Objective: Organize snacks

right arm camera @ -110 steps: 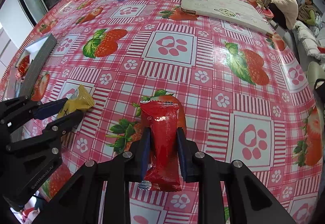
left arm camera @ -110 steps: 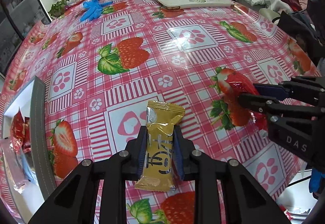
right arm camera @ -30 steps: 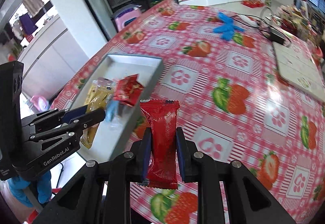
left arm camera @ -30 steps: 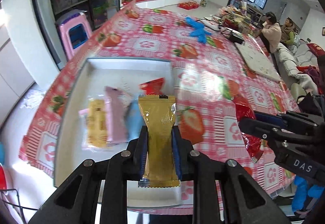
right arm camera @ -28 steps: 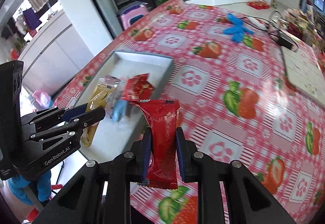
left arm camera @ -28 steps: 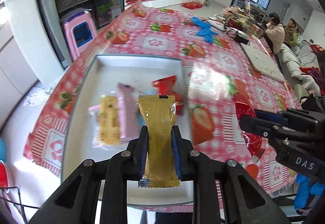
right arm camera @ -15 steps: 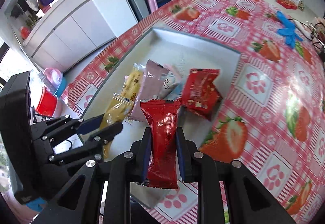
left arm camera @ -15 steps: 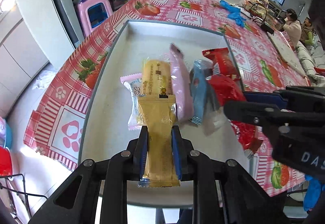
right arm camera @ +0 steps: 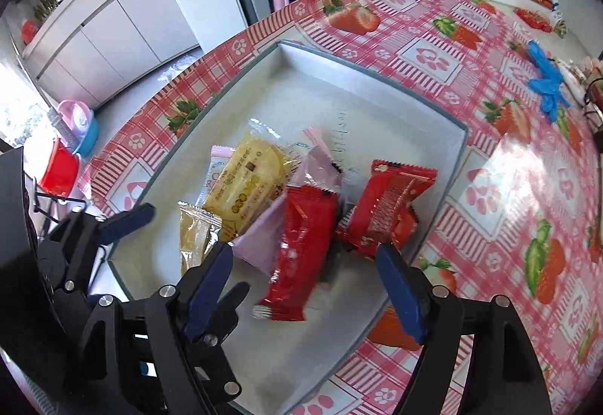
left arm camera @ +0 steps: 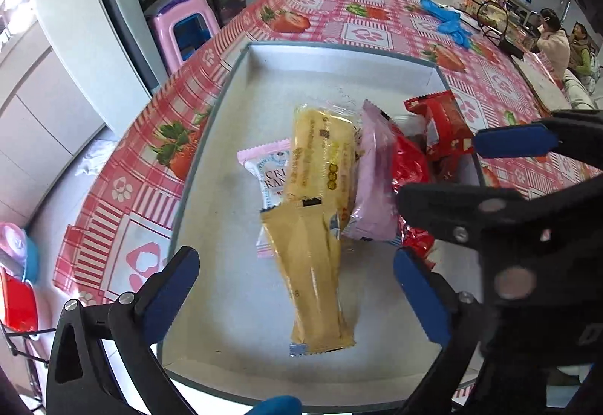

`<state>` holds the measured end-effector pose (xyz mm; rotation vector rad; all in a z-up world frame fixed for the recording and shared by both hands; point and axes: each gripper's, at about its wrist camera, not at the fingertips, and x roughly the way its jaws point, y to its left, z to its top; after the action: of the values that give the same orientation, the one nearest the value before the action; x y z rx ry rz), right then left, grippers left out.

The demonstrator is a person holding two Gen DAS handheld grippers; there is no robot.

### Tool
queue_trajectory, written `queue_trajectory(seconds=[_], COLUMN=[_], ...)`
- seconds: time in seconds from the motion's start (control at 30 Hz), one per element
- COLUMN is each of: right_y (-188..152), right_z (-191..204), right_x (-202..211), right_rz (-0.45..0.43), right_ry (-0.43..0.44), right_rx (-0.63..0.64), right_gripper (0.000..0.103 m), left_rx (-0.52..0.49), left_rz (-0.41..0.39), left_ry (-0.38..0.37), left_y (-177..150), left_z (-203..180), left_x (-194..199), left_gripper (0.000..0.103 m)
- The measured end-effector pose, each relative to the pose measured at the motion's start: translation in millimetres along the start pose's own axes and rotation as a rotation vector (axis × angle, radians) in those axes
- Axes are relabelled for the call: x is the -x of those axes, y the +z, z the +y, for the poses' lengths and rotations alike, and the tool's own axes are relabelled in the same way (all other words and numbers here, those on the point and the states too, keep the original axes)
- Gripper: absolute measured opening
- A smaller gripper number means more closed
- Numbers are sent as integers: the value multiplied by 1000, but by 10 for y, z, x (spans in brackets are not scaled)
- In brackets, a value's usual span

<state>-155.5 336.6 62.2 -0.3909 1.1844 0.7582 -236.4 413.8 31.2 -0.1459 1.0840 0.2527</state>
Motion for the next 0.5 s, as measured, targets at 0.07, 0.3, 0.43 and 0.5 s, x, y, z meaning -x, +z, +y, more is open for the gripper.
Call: queue_trajectory(seconds=[0.07, 0.3, 0.43, 0.5], right_y=[-19, -68, -104, -132], right_z=[-6, -40, -83, -98], right_x=[40, 164, 194, 201], right_rz=[1, -20, -19, -16], right_ry=[7, -17, -15, -23], right_rx=[1, -4, -26, -28], right_gripper=[88, 103, 103, 103], left_rx=[18, 41, 7, -8], left_rz=[-24, 8, -2, -7], left_ry=[-9, -27, 3, 14], left_y=[-5, -10, -36, -49], left_z=[28, 40, -34, -73], left_x=[52, 70, 144, 171], left_gripper=[103, 103, 103, 103])
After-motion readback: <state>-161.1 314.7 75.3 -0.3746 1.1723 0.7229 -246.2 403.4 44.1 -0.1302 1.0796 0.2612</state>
